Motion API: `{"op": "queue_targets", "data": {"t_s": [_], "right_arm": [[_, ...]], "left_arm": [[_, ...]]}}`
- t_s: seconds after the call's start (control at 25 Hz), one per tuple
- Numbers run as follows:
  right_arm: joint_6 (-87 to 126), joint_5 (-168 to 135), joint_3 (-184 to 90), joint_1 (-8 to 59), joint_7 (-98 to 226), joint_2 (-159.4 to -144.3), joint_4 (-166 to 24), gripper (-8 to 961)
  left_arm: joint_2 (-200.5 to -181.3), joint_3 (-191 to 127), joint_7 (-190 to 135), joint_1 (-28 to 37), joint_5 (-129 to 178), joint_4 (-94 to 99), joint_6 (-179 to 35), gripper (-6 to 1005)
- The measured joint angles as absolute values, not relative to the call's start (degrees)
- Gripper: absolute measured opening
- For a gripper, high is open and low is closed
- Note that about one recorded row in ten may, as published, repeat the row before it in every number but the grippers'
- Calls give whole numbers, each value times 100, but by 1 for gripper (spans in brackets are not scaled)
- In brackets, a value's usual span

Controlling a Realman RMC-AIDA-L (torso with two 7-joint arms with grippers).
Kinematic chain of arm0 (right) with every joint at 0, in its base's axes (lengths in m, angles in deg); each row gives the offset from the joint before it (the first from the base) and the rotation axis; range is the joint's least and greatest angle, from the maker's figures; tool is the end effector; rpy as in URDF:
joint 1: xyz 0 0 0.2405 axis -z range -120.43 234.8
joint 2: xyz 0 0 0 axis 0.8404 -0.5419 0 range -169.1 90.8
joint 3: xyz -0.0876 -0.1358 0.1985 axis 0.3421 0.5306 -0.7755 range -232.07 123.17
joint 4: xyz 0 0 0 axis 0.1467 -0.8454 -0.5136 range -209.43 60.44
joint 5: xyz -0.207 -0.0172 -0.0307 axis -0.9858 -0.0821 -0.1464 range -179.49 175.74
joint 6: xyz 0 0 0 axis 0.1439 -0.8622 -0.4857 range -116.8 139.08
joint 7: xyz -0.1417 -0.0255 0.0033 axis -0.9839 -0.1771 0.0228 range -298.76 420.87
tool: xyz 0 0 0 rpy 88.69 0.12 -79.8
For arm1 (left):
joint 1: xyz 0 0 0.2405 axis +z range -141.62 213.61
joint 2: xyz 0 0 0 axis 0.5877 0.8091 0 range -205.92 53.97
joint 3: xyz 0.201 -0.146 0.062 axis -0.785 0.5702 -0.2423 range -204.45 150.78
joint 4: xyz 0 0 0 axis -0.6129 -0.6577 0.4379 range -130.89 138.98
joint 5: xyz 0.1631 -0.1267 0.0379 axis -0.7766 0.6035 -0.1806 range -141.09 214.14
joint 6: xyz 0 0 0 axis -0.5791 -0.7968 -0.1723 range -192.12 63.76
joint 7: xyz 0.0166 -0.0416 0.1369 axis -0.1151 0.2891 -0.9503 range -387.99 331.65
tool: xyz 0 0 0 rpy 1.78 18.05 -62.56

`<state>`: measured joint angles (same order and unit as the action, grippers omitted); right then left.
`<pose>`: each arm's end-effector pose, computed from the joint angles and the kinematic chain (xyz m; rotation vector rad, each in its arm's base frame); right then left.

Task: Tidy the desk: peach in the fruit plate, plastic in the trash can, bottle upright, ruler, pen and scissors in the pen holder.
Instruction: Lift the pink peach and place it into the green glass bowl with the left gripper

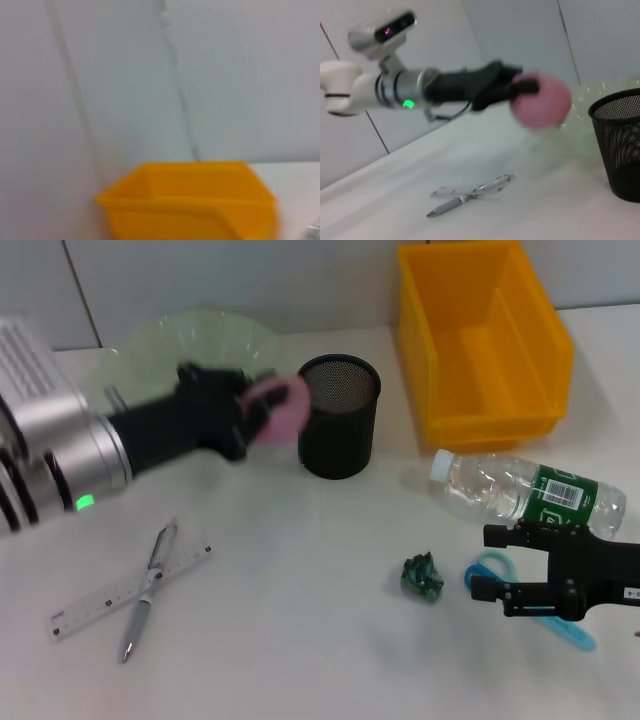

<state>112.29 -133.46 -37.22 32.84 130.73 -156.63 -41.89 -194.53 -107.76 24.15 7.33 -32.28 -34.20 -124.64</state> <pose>0.3223 0.2629 0.0167 -2.6790 0.7594 0.7545 -0.2032 0.3679 -0.0463 -2.5015 -0.0686 -0.7099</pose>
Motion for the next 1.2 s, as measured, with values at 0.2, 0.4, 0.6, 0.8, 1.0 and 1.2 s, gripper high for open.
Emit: {"op": "queue_targets", "data": {"t_s": [0.2, 0.4, 0.6, 0.8, 1.0, 1.2], "right_arm": [[11230, -13336, -3723, 3262, 13101, -15671, -4189, 840], [11230, -13329, -3723, 3237, 13117, -15678, -4189, 840], [11230, -13329, -3723, 3210, 13125, -15690, -4189, 841], [11230, -13335, -3723, 3162, 13131, -15699, -4193, 841], [11235, -13355, -3722, 3152, 13137, -15710, -4198, 841], [11239, -13359, -3723, 3152, 13144, -15710, -4198, 841]], "left_arm": [[-19476, -10134, 2360, 339, -3164, -3309, -11652, 126], [-19491, -9637, 1926, -19, -3079, -3153, -11180, 97], [-19492, -9560, 1665, -152, -2906, -2894, -11009, 65], [-19495, -9535, 1399, -215, -2695, -2692, -10919, 54], [-19497, -9539, 1314, -224, -2564, -2645, -10909, 324], [-19494, -9539, 1314, -220, -2564, -2644, -10898, 436]]}}
